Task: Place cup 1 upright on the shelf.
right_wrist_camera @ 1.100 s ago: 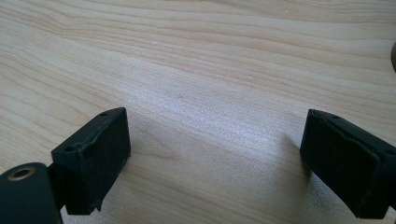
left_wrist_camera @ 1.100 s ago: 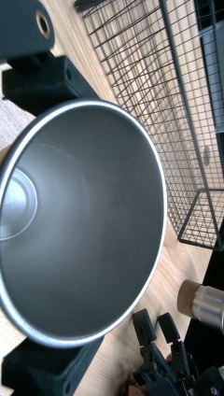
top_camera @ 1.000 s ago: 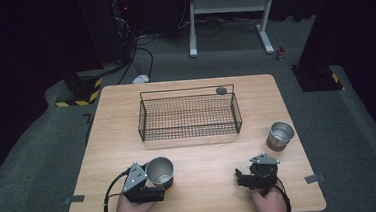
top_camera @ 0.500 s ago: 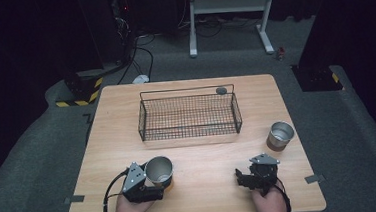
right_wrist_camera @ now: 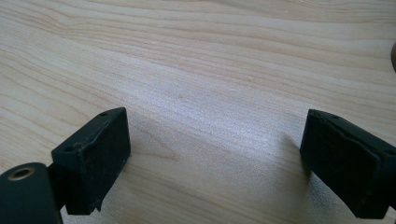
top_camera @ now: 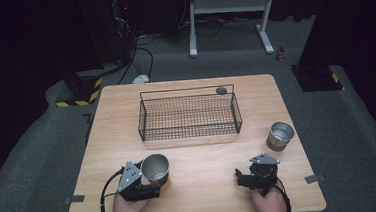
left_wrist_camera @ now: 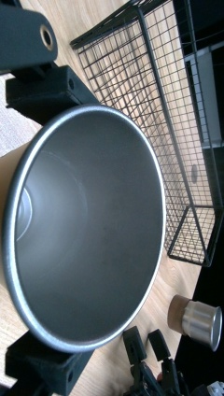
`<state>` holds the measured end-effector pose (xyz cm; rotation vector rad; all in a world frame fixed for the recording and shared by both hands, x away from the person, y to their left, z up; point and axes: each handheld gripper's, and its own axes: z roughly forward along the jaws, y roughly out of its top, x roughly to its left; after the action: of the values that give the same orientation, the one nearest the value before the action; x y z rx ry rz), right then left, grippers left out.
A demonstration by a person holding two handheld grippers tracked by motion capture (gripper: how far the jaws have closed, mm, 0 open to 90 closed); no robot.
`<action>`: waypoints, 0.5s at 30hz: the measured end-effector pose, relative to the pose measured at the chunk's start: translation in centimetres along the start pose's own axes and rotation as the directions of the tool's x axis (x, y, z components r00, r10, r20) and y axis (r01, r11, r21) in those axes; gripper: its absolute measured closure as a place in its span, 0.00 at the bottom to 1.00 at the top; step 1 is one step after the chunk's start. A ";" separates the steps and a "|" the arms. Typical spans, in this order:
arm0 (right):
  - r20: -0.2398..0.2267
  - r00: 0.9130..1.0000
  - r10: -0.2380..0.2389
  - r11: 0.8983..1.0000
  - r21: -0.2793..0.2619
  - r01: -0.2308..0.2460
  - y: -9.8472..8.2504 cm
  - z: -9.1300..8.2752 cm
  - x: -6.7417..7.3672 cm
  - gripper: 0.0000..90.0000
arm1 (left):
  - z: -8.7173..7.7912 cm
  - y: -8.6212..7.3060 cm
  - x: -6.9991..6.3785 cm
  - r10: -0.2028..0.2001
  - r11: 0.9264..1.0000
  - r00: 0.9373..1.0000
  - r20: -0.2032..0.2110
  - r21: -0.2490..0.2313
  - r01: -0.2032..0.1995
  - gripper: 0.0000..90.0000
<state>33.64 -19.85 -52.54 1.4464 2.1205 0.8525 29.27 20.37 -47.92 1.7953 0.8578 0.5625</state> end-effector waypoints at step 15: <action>0.000 1.000 0.000 1.000 0.000 0.000 0.0 0.0 0.0 0.09 | -0.9 0.3 0.1 -0.004 0.999 1.000 0.001 -0.053 0.004 0.15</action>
<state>33.65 -19.85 -52.54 1.4462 2.1206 0.8524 28.79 20.87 -47.30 1.7451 0.8388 0.5767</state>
